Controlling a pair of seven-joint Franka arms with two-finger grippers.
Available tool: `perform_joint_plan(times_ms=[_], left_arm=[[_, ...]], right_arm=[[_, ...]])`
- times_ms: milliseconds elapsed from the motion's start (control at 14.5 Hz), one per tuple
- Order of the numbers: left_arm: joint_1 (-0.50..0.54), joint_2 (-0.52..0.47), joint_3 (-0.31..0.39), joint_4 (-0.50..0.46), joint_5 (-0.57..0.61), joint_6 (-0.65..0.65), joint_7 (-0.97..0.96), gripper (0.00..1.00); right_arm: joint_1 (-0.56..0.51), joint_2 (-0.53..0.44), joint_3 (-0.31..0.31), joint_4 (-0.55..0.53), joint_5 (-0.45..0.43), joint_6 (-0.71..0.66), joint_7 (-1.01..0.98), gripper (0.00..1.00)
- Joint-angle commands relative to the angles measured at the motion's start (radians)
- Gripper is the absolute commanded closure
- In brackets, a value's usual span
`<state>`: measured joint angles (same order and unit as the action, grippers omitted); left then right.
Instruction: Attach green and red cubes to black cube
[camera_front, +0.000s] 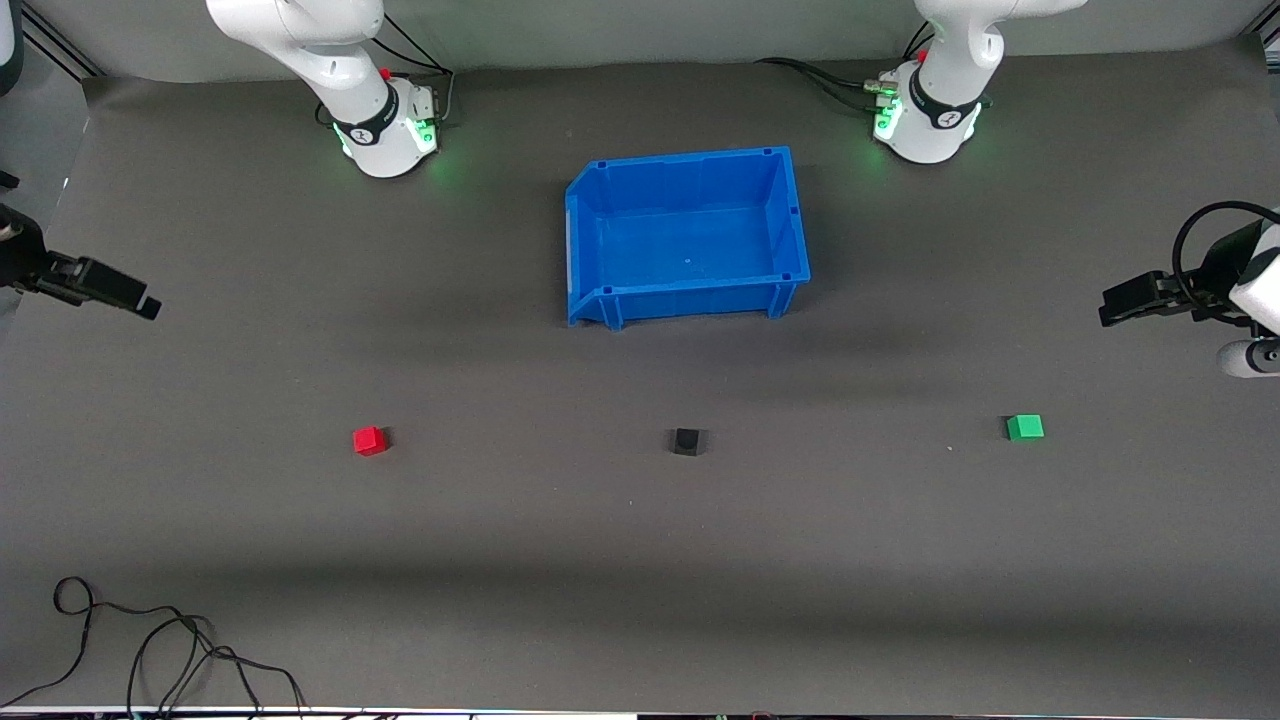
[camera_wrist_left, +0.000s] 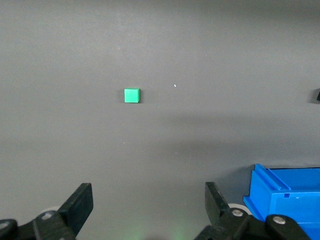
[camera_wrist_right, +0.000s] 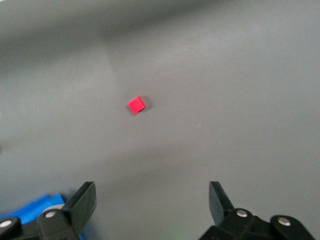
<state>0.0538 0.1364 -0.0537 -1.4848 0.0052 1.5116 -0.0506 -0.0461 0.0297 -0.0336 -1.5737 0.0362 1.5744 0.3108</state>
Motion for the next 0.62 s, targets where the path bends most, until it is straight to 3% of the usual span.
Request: perform_joint_plan(times_ms=[0,206,344,550], left_arm=[[0.001,-0.006,0.005,-0.063,0.018,0.064,0.0,0.0],[0.02,0.014,0.011,-0.12,0.022,0.113,-0.067,0.01],[0.027,0.006,0.012,-0.227,0.035,0.217,-0.115,0.02],[0.087,0.006,0.011,-0.343,0.029,0.34,-0.208,0.08]], right_arm=[[0.012,0.084,-0.008,0.086,-0.002,-0.008,0.268,0.0],[0.011,0.12,-0.006,0.119,0.034,-0.008,0.552,0.0],[0.005,0.145,-0.008,0.155,0.108,-0.007,0.797,0.0],[0.002,0.211,-0.011,0.228,0.135,-0.007,1.02,0.0]])
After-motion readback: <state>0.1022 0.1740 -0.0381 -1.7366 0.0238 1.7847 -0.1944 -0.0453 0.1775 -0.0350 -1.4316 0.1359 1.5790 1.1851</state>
